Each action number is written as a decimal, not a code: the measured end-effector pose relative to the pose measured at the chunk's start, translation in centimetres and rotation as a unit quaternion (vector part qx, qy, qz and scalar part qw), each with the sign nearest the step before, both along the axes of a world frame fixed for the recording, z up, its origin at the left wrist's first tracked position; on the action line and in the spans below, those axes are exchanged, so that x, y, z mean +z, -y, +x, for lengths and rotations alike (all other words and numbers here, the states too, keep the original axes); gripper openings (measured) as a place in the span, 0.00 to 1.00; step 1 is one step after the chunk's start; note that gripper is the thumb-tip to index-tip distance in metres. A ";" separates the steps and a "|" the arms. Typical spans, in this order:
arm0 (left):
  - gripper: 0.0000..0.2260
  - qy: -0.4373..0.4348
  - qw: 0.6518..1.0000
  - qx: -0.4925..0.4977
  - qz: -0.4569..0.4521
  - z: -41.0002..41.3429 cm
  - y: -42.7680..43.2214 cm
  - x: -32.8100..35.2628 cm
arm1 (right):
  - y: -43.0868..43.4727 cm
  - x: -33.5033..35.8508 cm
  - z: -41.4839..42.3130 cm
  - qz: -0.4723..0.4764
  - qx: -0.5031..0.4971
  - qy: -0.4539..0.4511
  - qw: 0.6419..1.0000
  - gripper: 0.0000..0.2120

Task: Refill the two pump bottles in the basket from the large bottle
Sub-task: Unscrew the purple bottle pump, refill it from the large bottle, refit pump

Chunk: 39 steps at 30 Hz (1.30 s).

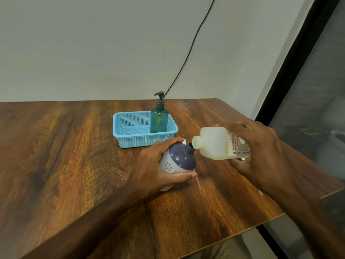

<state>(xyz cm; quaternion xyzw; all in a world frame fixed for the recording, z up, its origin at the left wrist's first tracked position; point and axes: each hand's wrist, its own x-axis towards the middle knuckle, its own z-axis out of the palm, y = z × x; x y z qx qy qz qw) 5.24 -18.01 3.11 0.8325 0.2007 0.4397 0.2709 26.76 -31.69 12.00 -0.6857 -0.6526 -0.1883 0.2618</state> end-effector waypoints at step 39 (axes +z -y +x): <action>0.38 0.006 1.000 -0.004 -0.005 0.0 0.2 0.1 | -0.2 0.7 -0.2 -0.020 -0.008 -0.002 1.000 0.38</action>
